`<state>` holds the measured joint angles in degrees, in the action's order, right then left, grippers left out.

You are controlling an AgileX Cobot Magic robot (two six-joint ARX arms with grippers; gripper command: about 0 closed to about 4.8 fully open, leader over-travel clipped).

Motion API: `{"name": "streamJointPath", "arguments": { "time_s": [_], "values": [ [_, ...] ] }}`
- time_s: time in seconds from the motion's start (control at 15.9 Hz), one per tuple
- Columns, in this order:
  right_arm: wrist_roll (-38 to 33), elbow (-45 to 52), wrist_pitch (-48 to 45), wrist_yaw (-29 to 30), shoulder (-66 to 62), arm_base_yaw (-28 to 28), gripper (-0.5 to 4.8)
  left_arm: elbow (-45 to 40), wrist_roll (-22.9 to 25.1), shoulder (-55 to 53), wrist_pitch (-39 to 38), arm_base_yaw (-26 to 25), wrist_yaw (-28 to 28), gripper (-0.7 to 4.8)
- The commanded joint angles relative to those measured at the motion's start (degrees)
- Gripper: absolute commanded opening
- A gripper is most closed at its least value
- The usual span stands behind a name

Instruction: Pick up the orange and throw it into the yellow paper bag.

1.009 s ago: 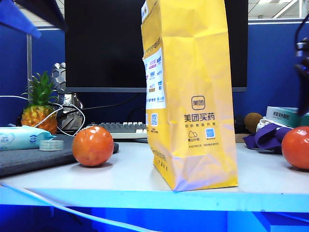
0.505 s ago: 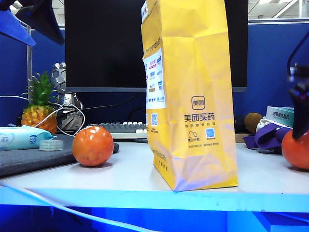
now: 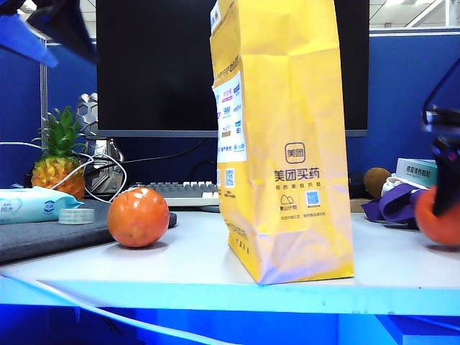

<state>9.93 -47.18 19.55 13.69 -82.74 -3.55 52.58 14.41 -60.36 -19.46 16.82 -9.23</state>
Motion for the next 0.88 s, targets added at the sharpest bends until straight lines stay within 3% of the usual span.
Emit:
{"name": "streamJointPath", "arguments": {
  "time_s": [0.06, 0.13, 0.32, 0.57, 0.88],
  "values": [
    [0.17, -5.79, 1.01, 3.21, 0.33, 0.11, 0.62, 0.28, 0.2, 0.22, 4.37, 0.0, -7.96, 4.79],
    [0.2, -8.59, 3.26, 3.21, 0.33, 0.11, 0.58, 0.28, 0.22, 0.26, 5.11, 0.0, -9.09, 4.79],
    [0.96, -22.45, 12.17, 7.19, 0.33, 0.11, 0.44, 0.33, 0.17, 0.7, 7.13, 0.0, -21.11, 4.79],
    [-1.31, -37.7, 20.68, 21.51, 0.76, 0.72, 0.44, 0.33, 0.0, 2.4, 12.2, 0.0, -36.52, 4.79],
    [-3.82, -45.07, 22.67, 30.4, 2.49, 3.96, 0.44, 0.33, -0.07, 3.56, 21.73, 0.0, -52.04, 4.79]
  ]
}}
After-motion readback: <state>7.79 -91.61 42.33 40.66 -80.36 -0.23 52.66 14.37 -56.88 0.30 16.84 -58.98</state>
